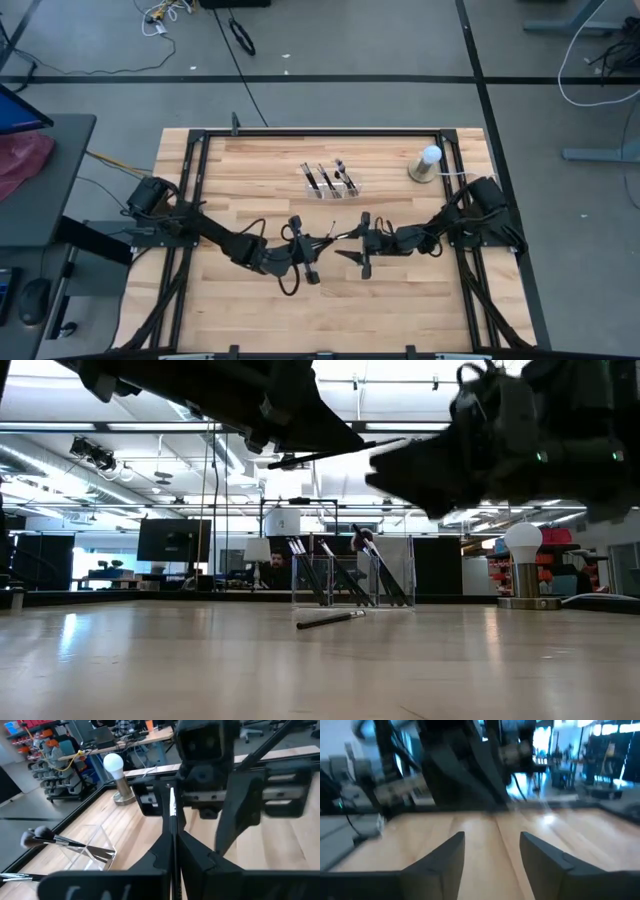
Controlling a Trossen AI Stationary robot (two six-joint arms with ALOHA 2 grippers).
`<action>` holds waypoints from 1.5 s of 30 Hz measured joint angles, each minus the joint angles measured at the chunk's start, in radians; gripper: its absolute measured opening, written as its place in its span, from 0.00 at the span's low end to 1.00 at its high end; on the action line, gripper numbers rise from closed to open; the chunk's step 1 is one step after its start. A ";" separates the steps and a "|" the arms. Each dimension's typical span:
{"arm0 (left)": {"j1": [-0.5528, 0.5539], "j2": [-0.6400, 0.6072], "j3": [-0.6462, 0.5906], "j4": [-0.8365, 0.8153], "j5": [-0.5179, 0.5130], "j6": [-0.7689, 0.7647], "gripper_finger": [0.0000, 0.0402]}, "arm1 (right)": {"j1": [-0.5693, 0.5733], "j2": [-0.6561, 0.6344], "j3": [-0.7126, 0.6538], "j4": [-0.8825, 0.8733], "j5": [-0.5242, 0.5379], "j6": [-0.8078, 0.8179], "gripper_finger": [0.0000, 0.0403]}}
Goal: Put items in baskets/containers
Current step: Put the black liner brush into the transparent organizer
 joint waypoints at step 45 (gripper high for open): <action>-0.001 -0.002 0.001 -0.015 -0.005 0.001 0.07 | 0.014 -0.112 0.014 -0.098 0.110 0.037 0.29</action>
